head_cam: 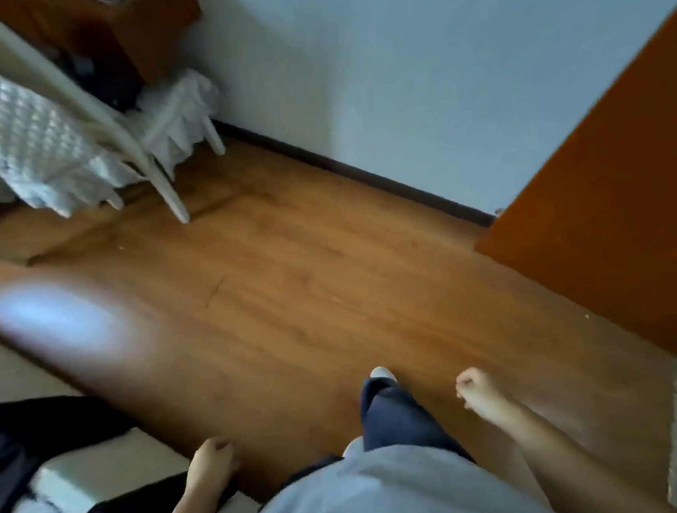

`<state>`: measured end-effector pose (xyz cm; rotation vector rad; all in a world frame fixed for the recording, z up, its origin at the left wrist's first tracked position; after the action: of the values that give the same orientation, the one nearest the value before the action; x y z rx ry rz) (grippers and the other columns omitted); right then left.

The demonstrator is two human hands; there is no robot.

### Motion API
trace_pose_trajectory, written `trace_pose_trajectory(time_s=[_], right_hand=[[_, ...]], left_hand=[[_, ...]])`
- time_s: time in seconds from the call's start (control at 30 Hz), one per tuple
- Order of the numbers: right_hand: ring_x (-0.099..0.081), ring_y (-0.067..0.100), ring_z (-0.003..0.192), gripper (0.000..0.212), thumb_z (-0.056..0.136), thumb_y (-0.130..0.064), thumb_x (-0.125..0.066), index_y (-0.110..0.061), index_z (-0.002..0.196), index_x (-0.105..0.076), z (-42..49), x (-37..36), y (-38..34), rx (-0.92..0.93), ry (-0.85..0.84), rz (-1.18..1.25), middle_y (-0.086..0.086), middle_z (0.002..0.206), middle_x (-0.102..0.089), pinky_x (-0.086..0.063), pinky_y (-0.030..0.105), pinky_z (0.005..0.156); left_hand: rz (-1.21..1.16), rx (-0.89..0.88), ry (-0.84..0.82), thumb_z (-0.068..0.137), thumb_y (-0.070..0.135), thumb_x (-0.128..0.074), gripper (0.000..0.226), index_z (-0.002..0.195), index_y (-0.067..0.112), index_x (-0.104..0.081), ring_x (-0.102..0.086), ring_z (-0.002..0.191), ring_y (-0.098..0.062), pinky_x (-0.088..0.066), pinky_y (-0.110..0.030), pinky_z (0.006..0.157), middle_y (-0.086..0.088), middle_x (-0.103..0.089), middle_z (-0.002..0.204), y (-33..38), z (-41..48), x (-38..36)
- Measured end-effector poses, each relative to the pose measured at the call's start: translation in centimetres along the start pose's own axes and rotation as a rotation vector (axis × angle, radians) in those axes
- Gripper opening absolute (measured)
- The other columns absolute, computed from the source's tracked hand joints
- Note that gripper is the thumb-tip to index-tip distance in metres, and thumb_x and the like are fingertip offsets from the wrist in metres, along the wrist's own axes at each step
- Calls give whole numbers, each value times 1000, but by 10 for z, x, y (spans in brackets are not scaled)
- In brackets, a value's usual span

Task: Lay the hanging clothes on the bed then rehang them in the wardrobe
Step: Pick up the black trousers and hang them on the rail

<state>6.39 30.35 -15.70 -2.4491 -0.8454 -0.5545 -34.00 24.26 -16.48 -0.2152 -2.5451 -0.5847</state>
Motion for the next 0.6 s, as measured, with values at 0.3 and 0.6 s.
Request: trace_pose_trajectory(time_s=[0.3,0.6], right_hand=[[-62,27,89,10,90,-17,-44,-16,88,-54,76,43,-153,269,-126,-431,11,99,-67,-43,26,71],[-60,23,73,19,90,-11,-45,-20,75,-51,69,-70,-323,503,-347,-639,-2,70,-59,-51,37,78]], left_hand=[[-607,319,340,92,0,-39,26,111,-11,-53,-58,75,-32,-47,-41,76,-25,-62,95,-31,-53,-3],[-1169,734,444,95,14,-38,28,115,0,-53,-56,93,-29,-37,-34,70,-23,-60,117,-87,-68,-20]])
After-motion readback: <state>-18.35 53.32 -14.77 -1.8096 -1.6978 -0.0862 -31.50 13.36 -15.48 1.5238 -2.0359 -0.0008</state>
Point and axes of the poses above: each hand's wrist, its own z-axis towards the middle knuckle, its own x-axis out of the back of the hand, y = z × x, the point moved 1 cm from there along z, towards the middle knuckle
